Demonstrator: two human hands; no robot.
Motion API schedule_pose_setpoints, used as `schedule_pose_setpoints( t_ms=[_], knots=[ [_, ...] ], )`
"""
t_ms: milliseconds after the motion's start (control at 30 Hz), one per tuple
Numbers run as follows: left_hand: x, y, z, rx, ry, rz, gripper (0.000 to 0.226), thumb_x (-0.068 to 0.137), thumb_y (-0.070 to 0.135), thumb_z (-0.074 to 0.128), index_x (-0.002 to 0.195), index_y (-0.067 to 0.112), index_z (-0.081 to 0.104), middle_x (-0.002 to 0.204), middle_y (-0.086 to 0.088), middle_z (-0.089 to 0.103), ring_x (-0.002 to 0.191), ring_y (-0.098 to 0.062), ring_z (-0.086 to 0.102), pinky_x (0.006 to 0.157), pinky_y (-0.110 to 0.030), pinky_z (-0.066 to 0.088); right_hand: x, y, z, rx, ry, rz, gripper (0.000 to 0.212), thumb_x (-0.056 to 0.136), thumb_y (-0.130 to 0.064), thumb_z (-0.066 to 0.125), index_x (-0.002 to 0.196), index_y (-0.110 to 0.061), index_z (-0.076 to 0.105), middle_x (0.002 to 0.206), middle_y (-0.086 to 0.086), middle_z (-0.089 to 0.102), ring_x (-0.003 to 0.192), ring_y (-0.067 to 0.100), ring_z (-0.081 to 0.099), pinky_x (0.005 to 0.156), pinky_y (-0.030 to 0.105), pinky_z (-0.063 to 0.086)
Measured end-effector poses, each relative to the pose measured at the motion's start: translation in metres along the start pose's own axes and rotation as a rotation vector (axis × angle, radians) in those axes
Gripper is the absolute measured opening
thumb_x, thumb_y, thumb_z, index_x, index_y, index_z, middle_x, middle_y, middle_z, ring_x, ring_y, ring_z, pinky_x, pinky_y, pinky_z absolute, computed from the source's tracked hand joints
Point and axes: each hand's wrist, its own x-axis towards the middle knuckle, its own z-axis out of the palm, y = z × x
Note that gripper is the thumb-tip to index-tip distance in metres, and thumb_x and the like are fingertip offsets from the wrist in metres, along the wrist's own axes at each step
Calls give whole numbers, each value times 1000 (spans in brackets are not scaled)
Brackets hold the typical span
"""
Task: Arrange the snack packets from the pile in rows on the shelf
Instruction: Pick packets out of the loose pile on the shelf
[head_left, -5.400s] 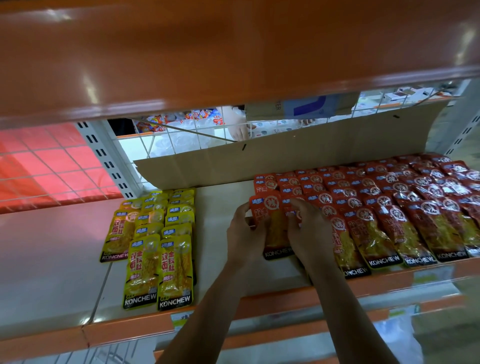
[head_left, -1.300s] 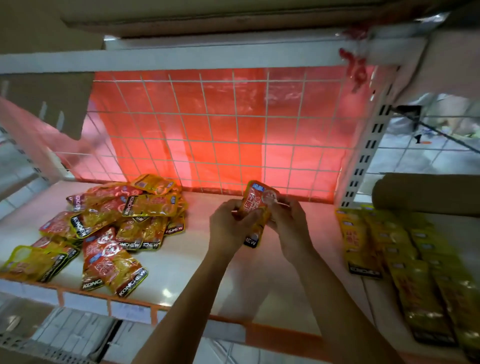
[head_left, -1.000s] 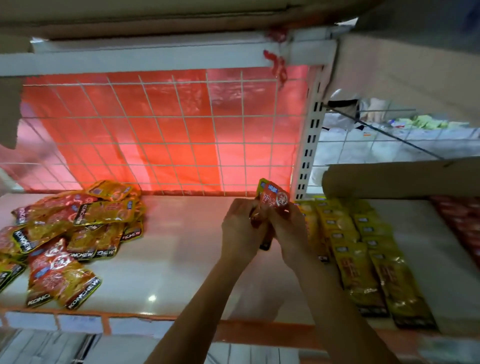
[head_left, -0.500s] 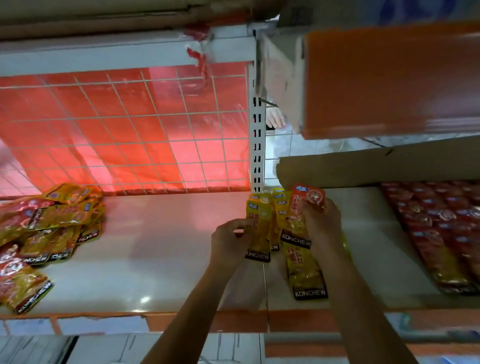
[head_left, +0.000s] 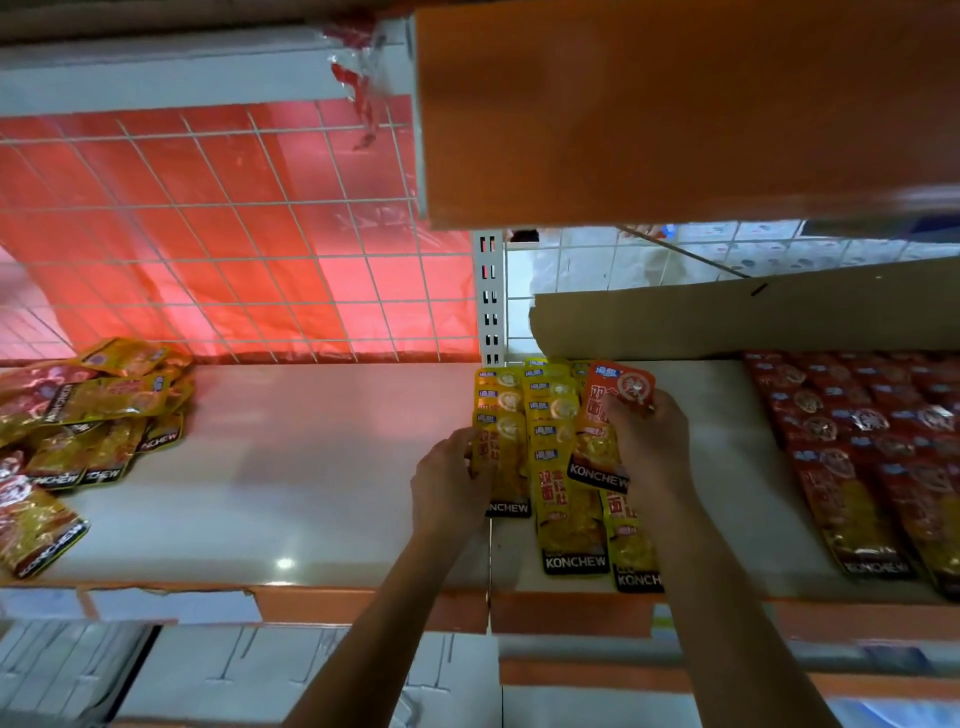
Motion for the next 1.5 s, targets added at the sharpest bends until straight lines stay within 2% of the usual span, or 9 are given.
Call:
schedule_pose_setpoints(
  t_ms=[333,533,700,900,1000,1167,1267,1400,1500],
  knots=[
    [-2,10,2,208,124,15,32,91,28,59,123,23,62,121,-5,60,107,-23,55,85,-31,45,-1,6,-10,-84,-96,-51,37,84,-30,65,120,-19,62,109,4,67,100,24,64,92,48,52],
    [-4,60,18,-3,166,218,28,89,17,62,117,15,65,114,-9,63,103,-27,59,85,-36,47,-1,9,-24,-137,-131,-129,31,88,-28,56,118,-23,63,104,-1,69,99,21,64,90,44,53],
    [-16,111,50,-216,51,317,36,93,26,58,129,25,54,109,2,69,85,-14,67,77,-32,54,6,9,-54,-130,-113,-193,28,94,-28,50,118,-26,63,108,-4,68,98,13,63,88,36,52],
    [-25,147,94,-394,-152,142,55,87,30,67,136,30,41,104,9,67,79,-2,65,77,-27,56,23,14,-108,-120,-81,-213,28,95,-19,53,121,-19,61,106,-3,66,90,4,61,77,24,51],
    [-30,159,117,-417,-275,83,64,82,30,72,137,29,41,102,1,68,84,-7,65,75,-25,55,29,19,-133,-146,-68,-199,28,95,-19,52,122,-19,60,103,0,67,90,9,63,77,29,54],
    [-38,171,146,-521,-403,42,64,77,13,76,126,37,42,83,2,70,74,-6,69,63,-23,57,38,25,-164,-283,-14,-225,29,96,-21,52,125,-20,57,91,-14,61,81,4,62,54,9,43],
    [-43,177,159,-530,-443,6,81,75,7,75,138,35,34,85,-4,70,80,-16,70,73,-42,60,45,26,-183,-356,64,-275,35,96,-17,51,130,-20,56,109,-5,64,89,7,57,62,10,38],
    [-55,184,168,-403,-426,91,82,75,24,76,140,43,29,82,10,67,72,3,65,61,-18,54,54,27,-204,-377,215,-302,34,93,-10,51,126,-17,60,114,6,66,93,13,59,72,20,40],
    [-65,188,175,-402,-445,121,79,77,31,77,140,39,31,83,9,66,74,2,65,62,-18,55,57,30,-218,-374,303,-338,32,93,-6,51,122,-12,63,117,7,66,106,18,59,81,24,40]
  ],
)
